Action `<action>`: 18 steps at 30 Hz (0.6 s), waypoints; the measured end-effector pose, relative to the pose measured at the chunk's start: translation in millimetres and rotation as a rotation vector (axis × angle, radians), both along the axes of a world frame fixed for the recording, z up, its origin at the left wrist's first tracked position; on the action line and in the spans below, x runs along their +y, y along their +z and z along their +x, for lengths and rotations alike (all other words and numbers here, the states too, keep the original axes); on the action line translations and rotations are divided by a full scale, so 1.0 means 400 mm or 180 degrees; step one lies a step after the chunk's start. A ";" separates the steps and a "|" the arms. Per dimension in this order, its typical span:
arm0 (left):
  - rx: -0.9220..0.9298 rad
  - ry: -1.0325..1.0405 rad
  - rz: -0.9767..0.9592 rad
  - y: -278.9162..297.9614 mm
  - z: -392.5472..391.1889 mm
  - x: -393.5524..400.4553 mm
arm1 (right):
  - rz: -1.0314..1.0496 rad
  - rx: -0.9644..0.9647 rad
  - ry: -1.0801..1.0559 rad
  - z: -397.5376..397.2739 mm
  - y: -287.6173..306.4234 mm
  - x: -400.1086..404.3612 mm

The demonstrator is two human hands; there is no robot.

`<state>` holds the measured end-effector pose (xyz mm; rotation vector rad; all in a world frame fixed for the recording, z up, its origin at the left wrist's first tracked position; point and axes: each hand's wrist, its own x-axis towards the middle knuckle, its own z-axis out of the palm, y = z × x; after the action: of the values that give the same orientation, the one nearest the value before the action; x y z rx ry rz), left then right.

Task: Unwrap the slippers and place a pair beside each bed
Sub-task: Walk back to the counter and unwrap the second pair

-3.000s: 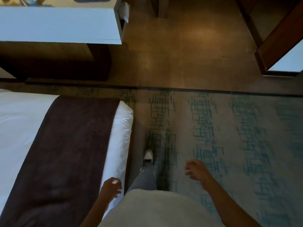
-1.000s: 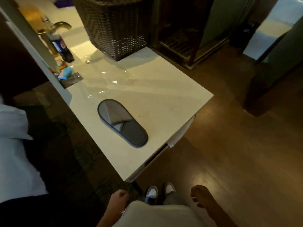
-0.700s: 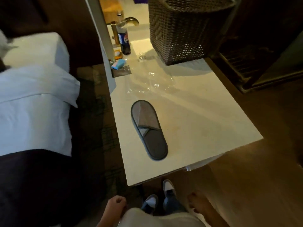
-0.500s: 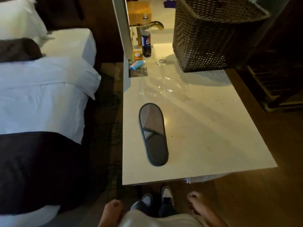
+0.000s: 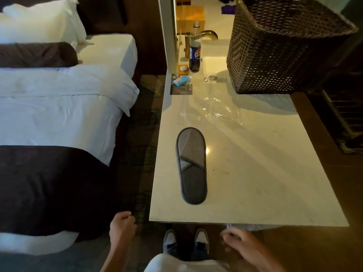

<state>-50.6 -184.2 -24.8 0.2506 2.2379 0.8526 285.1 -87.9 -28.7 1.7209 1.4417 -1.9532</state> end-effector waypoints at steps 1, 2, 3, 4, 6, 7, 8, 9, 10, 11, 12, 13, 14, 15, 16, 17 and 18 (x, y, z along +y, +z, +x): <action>0.0148 -0.0008 0.0262 0.009 0.002 0.061 | 0.0003 0.0204 -0.0123 -0.011 0.052 0.024; 0.0289 -0.0124 0.0470 0.035 -0.002 0.101 | 0.0051 0.0429 -0.0299 -0.024 0.109 0.050; 0.0468 -0.0215 0.0693 0.061 0.005 0.154 | 0.0199 0.0656 -0.0507 -0.037 0.143 0.078; 0.0468 -0.0288 0.0822 0.095 0.016 0.196 | 0.0476 0.0845 -0.0667 -0.055 0.180 0.108; 0.0375 -0.0426 0.0979 0.117 0.035 0.258 | 0.1013 0.1031 -0.0896 -0.100 0.219 0.179; 0.0240 -0.0477 0.1039 0.122 0.048 0.305 | 0.1197 0.1027 -0.1027 -0.125 0.218 0.216; 0.0122 -0.0559 0.1037 0.134 0.067 0.345 | 0.1337 0.0981 -0.1164 -0.153 0.213 0.253; -0.0033 -0.0646 0.1072 0.134 0.082 0.378 | 0.1424 0.0898 -0.1327 -0.180 0.201 0.287; -0.0210 -0.0725 0.1059 0.135 0.099 0.405 | 0.1451 0.0803 -0.1500 -0.208 0.190 0.315; -0.0338 -0.0739 0.1053 0.133 0.115 0.427 | 0.1442 0.0739 -0.1637 -0.232 0.171 0.341; -0.0411 -0.0744 0.0978 0.129 0.130 0.444 | 0.1394 0.0694 -0.1745 -0.254 0.154 0.360; -0.0443 -0.0748 0.0915 0.122 0.144 0.458 | 0.1330 0.0648 -0.1809 -0.272 0.133 0.374; -0.0426 -0.0770 0.0836 0.114 0.156 0.472 | 0.1282 0.0577 -0.1830 -0.288 0.113 0.382; -0.0382 -0.0803 0.0786 0.112 0.169 0.481 | 0.1261 0.0467 -0.1804 -0.299 0.092 0.385; -0.0358 -0.0839 0.0718 0.110 0.182 0.487 | 0.1292 0.0302 -0.1721 -0.309 0.077 0.384; -0.0317 -0.0857 0.0675 0.107 0.192 0.490 | 0.1381 0.0114 -0.1623 -0.316 0.062 0.381; -0.0254 -0.0864 0.0617 0.103 0.201 0.491 | 0.1513 -0.0081 -0.1525 -0.321 0.050 0.377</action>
<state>30.0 12.1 16.2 0.5864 1.9913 0.9130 156.8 63.0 -8.8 2.4846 1.7113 -1.8756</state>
